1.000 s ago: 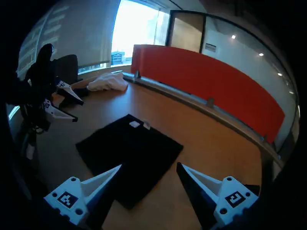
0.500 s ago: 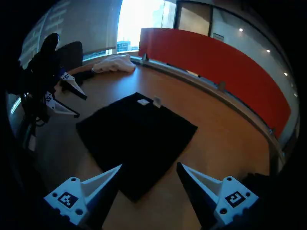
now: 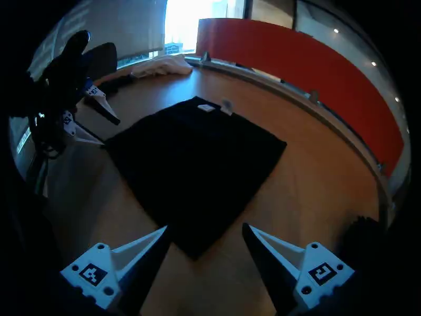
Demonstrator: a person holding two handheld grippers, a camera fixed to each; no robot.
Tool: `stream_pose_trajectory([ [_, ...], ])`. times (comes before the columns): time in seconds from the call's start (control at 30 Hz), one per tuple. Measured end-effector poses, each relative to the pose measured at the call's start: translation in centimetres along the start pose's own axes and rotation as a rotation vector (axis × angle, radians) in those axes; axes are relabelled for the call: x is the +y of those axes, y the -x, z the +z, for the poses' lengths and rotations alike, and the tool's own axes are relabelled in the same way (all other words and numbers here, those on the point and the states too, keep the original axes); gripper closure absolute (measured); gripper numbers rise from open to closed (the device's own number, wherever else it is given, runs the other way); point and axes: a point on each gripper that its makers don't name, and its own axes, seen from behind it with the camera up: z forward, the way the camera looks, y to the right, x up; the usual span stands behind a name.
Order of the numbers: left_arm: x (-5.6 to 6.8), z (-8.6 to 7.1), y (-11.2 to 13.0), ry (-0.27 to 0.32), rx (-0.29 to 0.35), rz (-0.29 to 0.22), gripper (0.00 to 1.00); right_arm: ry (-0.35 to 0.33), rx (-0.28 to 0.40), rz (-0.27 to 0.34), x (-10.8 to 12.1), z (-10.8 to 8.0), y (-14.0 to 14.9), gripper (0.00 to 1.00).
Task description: Fold towel
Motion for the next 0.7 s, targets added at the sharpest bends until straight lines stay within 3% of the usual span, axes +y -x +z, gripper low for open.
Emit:
stream_pose_trajectory([
  [0.33,0.5,0.6,0.8,0.023,-0.038,0.01,0.06,-0.02,-0.031,0.009,-0.4,0.4,1.5,0.01],
  [0.7,0.6,0.6,0.8,0.019,-0.046,0.016,0.1,-0.049,-0.046,0.013,-1.1,0.8,2.1,0.16],
])
